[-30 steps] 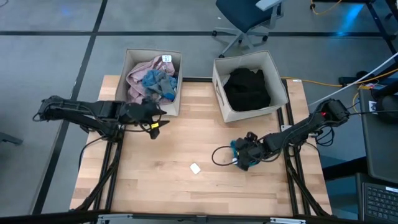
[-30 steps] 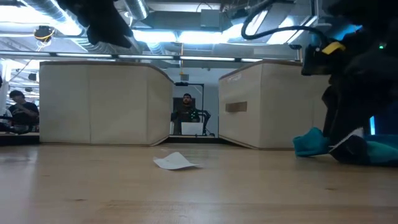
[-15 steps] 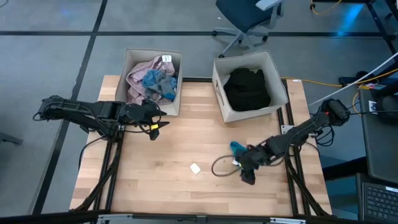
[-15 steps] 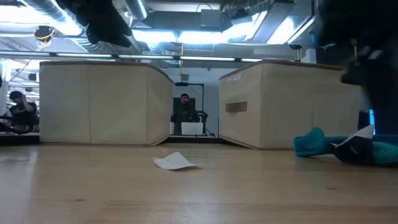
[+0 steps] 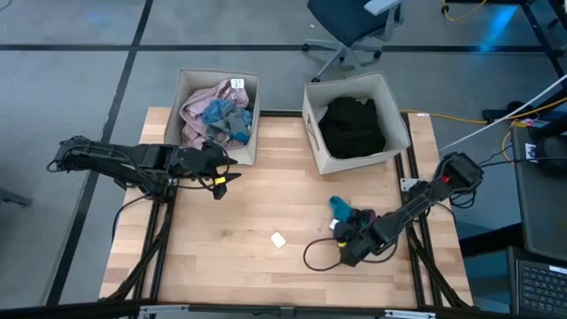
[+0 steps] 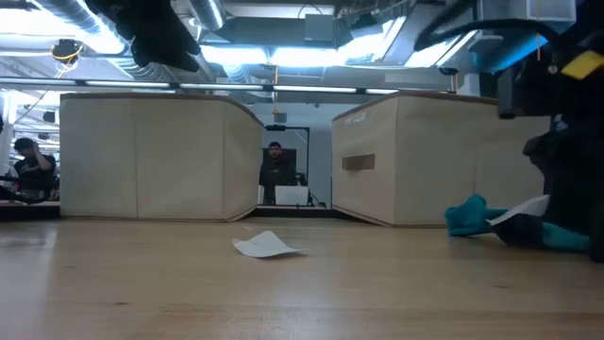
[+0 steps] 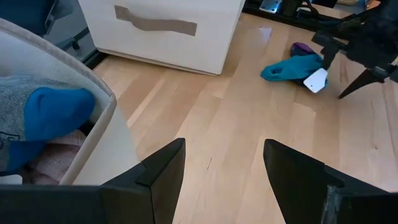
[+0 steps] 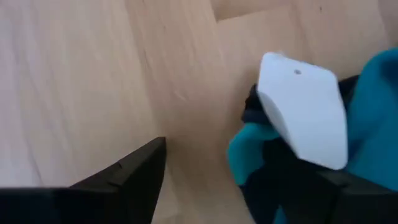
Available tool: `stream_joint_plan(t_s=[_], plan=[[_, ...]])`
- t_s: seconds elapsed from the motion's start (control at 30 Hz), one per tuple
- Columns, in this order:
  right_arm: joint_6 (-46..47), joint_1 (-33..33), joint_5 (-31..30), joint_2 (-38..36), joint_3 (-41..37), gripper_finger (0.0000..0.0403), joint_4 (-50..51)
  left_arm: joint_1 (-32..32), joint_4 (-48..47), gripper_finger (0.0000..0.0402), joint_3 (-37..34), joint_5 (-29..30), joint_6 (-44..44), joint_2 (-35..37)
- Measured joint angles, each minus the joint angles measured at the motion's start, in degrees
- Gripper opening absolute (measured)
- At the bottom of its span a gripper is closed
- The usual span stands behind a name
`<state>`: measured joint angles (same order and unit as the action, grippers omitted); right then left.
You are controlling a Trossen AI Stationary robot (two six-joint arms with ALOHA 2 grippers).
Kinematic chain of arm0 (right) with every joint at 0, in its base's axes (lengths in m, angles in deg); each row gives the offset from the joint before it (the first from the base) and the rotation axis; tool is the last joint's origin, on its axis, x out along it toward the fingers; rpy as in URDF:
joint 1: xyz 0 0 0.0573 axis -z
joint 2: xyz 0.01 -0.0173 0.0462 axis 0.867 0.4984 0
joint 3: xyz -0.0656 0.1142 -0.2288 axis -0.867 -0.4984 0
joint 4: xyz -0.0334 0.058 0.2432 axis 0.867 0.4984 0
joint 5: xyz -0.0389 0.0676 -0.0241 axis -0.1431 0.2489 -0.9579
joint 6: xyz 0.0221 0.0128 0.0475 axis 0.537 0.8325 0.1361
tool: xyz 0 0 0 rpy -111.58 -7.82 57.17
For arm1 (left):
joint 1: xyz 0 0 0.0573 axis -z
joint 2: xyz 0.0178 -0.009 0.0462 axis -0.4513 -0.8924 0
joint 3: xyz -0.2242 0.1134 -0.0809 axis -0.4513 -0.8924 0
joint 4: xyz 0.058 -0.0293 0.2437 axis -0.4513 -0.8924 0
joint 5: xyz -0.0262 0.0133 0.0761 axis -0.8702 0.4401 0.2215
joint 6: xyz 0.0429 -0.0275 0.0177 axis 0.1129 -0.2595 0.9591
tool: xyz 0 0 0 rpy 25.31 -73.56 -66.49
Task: Sort clothes
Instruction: Put the dark blue sock into the left brown laundry organizer
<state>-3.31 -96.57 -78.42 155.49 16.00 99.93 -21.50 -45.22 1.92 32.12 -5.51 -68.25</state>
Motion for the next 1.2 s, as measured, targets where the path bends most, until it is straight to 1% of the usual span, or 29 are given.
stream_joint_plan(t_s=[0.07, 0.17, 0.33, 0.43, 0.47, 0.5, 0.6, 0.67, 0.73, 0.8, 0.87, 0.93, 1.03, 1.1, 1.2], plan=[[0.0, 0.2, -0.3, 0.9, 0.1, 0.0249, -0.2, 0.0, 0.0, 0.0207, 0.0, 0.0, -0.3, 0.0], [-0.1, 0.8, -1.9, 2.0, 0.1, 0.0200, 0.1, 0.0, 0.0, 0.0207, 0.0, 0.0, -0.4, 0.0], [0.0, 0.9, -8.8, 2.2, 0.0, 0.0093, 3.5, 0.0, 0.0, 0.0207, 0.0, 0.5, -0.2, 0.0], [-0.1, 1.0, -11.0, 2.3, -0.2, 0.0026, 4.8, 0.0, 0.0, 0.0207, 0.0, 0.5, -0.2, 0.0], [-0.4, 1.3, -11.5, 2.3, -0.1, 0.0014, 5.0, 0.0, 0.0, 0.0207, 0.0, 0.5, -0.2, 0.0], [-1.3, 1.4, -11.6, 2.3, 0.2, 0.0011, 5.3, 0.0, 0.0, 0.0207, 0.0, 0.6, -0.2, 0.0], [-4.1, 2.3, -11.6, 2.1, 1.8, 0.0021, 5.7, 0.0, 0.1, 0.0207, 0.0, 0.6, -0.3, -0.1], [-8.0, 3.2, -9.3, 1.4, 3.7, 0.0019, 5.3, 0.1, 0.1, 0.0207, 0.0, 0.6, -0.2, -0.1], [-13.4, 4.2, -6.4, 0.5, 5.8, 0.0008, 5.2, 0.5, 0.5, 0.0207, 0.0, 0.9, 0.4, -0.3], [-18.7, 5.2, -4.4, -0.1, 8.4, 0.0007, 4.7, 1.3, 1.6, 0.0207, -0.1, 1.4, 1.1, -0.5], [-24.1, 6.3, -3.4, -0.6, 11.3, 0.0011, 4.6, 2.8, 7.4, 0.0207, -1.9, 1.4, 2.7, -0.9], [-30.2, 7.7, -2.2, -0.7, 14.4, 0.0009, 4.1, 4.5, 13.6, 0.0207, -5.2, 1.3, 4.2, -0.9], [-38.5, 10.0, 1.0, -0.7, 18.8, 0.0005, 4.0, 6.7, 22.2, 0.0207, -10.0, 1.2, 5.6, -1.0], [-42.8, 11.6, 3.3, -0.7, 21.2, 0.0007, 2.9, 7.8, 25.7, 0.0207, -12.3, 1.2, 5.2, -0.9], [-48.4, 14.1, 7.9, -0.7, 24.5, 0.0007, 1.5, 9.5, 26.6, 0.0207, -13.8, 1.3, 3.3, -1.0]])
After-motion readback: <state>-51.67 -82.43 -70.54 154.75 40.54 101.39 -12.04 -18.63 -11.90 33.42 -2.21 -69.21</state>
